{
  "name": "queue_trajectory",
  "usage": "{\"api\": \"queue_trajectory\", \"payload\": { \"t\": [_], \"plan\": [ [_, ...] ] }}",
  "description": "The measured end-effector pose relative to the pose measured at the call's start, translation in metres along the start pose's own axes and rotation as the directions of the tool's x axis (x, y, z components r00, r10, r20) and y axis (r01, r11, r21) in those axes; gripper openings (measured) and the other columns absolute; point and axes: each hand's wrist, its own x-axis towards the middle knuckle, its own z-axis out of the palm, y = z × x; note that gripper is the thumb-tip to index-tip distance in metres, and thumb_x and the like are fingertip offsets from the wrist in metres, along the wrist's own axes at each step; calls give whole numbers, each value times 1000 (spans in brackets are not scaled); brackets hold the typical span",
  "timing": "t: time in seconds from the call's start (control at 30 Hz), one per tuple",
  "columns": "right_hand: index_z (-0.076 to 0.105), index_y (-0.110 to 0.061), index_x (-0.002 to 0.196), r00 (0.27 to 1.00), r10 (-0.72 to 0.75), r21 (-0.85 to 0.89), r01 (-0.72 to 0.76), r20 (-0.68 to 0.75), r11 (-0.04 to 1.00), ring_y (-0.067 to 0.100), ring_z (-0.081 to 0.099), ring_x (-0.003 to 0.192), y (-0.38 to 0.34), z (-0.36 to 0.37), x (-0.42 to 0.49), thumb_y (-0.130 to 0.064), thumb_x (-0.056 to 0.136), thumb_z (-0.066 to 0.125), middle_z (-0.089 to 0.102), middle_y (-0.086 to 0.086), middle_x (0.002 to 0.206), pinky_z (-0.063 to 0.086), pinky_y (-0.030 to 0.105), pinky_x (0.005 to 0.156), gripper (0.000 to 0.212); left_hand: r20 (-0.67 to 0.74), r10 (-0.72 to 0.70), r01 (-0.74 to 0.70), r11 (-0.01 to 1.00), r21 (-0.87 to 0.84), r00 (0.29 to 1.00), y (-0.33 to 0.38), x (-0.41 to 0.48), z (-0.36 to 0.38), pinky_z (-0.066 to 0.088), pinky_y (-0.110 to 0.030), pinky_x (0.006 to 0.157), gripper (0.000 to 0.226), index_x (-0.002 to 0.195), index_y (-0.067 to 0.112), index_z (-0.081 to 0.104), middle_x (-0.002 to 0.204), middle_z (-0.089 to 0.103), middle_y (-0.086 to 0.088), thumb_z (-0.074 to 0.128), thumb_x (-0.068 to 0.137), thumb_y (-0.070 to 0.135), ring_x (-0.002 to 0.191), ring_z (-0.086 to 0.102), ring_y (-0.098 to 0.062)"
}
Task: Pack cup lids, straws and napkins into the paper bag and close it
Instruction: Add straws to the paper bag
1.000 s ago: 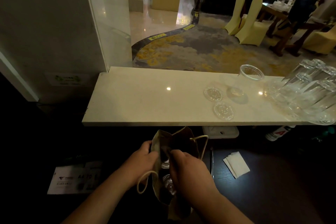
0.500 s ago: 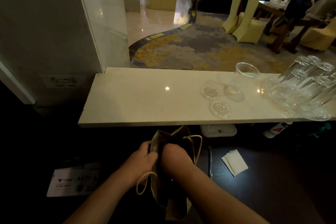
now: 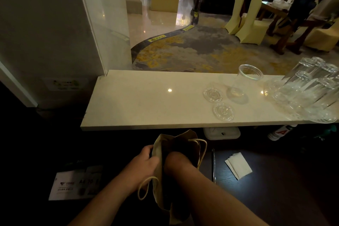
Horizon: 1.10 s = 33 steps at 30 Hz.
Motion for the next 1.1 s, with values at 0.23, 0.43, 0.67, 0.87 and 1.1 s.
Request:
{"api": "queue_trajectory", "payload": {
  "t": [0.23,0.43,0.67,0.87,1.1],
  "plan": [
    [46,-7,146,999,-11,-224,21,43,974,35,38,141,0,-2,-2,-27,107,41,45,19,150,27,46,119,44,1,-5,5,1000,-11,1000,3,-3,-1,55,-35,88,50,152,34,44,106,69,4,51,102,34,96,67,-16],
    [65,-16,119,980,-193,-226,178,-42,958,29,64,109,-17,-47,-51,-23,96,59,66,9,115,54,45,94,24,15,-27,28,996,-81,1000,-1,0,0,59,-46,96,51,141,36,50,107,75,-2,57,90,44,99,72,-23],
    [54,-24,73,639,-336,74,526,-692,847,8,54,51,34,-94,-140,-41,92,60,58,-3,59,48,35,49,26,21,3,0,992,-130,1000,-7,6,2,62,-54,95,41,128,43,53,98,80,-3,58,87,46,93,78,-25],
    [58,-22,69,677,43,283,249,-735,926,10,59,56,124,-85,-80,-34,87,66,61,-5,58,49,32,57,24,15,-14,15,996,-91,1000,4,0,6,61,-45,93,30,126,43,48,101,75,0,57,98,44,94,73,-22],
    [64,-25,88,880,204,284,-84,-429,955,18,64,76,188,-19,1,-33,84,64,64,-7,74,45,28,65,9,2,-16,17,999,-42,1000,0,-1,6,60,-52,96,37,137,42,49,102,77,-4,54,101,40,96,74,-26]
  ]
}}
